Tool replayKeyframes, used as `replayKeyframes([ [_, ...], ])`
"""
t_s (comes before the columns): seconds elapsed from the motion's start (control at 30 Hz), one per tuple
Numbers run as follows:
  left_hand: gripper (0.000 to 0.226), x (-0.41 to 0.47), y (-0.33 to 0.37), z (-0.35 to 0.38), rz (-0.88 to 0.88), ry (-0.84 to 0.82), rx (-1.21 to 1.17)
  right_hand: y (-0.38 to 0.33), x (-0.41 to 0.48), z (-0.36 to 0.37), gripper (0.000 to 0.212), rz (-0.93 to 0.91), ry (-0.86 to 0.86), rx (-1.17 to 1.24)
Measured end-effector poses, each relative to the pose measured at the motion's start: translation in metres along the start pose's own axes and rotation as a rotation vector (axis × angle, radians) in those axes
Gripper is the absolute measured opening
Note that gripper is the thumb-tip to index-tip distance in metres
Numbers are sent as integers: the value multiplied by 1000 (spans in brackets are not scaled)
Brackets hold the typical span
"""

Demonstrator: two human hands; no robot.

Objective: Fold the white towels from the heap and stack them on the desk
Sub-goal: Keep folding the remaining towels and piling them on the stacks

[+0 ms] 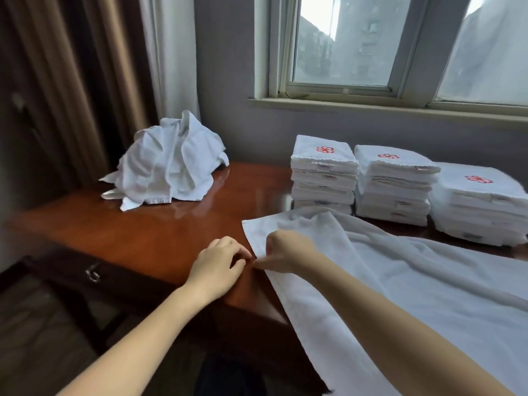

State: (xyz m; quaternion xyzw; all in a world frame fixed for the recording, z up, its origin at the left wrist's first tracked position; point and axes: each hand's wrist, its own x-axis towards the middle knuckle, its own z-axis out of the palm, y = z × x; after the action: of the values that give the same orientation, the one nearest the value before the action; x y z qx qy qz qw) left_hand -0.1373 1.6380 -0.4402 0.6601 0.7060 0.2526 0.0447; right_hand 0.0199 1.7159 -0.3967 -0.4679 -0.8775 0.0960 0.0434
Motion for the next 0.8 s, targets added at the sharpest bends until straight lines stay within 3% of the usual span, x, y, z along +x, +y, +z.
replayKeyframes([
  [0.2, 18, -9, 1, 10, -4, 80, -71, -11, 8, -11, 35, 38, -121, -80],
  [0.33, 15, -10, 3, 9, -15, 63, -63, -18, 10, -8, 41, 0, -61, -193],
  [0.4, 17, -12, 3, 8, -26, 38, -79, -15, 12, -4, 39, 32, -50, -135],
  [0.47, 36, -14, 7, 5, -40, -34, -141, -7, 15, -2, 35, 95, -32, 148],
  [0.57, 56, -19, 18, -3, -41, -160, -359, -3, 13, -9, 25, 133, 17, 791],
  [0.63, 42, -22, 23, -10, -58, -223, -594, -7, 18, -20, 22, 149, 62, 1109],
  [0.7, 23, -22, 25, -20, -92, -232, -773, -17, 28, -34, 14, 156, 108, 1259],
  [0.8, 18, -17, 20, -44, -204, -176, -974, -35, 46, -55, 17, 110, 112, 1425],
])
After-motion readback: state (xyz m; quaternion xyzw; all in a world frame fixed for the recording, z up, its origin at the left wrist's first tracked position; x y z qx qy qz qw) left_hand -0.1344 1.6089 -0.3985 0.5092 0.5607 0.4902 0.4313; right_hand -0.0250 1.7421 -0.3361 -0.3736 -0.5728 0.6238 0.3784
